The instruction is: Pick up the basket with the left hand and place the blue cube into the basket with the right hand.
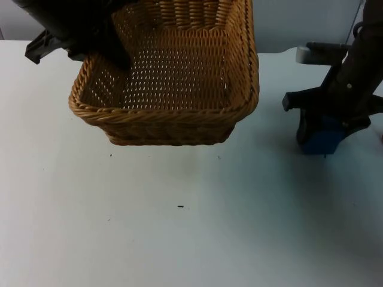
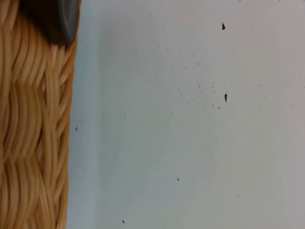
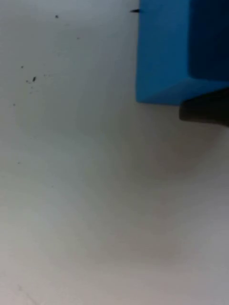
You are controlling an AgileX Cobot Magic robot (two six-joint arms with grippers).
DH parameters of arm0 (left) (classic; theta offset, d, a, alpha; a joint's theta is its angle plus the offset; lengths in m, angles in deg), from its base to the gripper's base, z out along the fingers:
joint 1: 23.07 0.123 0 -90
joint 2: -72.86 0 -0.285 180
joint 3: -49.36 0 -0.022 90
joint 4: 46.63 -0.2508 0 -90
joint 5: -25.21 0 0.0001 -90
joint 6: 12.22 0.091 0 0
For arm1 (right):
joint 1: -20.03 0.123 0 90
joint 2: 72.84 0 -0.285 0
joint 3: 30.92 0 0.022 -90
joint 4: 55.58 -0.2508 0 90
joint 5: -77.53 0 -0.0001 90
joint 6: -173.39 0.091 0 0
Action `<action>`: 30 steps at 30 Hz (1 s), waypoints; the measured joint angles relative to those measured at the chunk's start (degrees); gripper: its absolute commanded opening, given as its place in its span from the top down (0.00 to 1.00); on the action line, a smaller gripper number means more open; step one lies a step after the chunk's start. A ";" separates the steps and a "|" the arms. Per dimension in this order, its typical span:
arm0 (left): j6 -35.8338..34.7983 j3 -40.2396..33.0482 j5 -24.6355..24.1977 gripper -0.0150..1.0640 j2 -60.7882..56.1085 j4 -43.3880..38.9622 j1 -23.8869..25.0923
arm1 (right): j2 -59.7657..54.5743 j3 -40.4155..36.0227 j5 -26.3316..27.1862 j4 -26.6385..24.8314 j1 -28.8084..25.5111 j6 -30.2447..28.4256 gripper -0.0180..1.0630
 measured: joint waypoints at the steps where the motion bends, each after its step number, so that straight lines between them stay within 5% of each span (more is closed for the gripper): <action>1: 0.00 0.00 0.00 0.99 0.00 0.00 0.00 | 0.00 0.00 0.00 0.00 0.00 0.00 0.77; 5: 0.10 0.00 0.00 0.99 0.00 0.00 0.00 | 0.00 0.00 0.00 0.00 0.00 0.00 0.98; 14: 0.10 0.00 0.00 0.99 0.00 0.00 0.00 | 4.84 0.00 -0.54 -0.08 0.00 -1.42 0.98; 30: 0.10 0.00 0.00 0.99 0.00 0.00 0.00 | 31.75 0.00 -3.24 -0.08 0.80 -1.42 0.98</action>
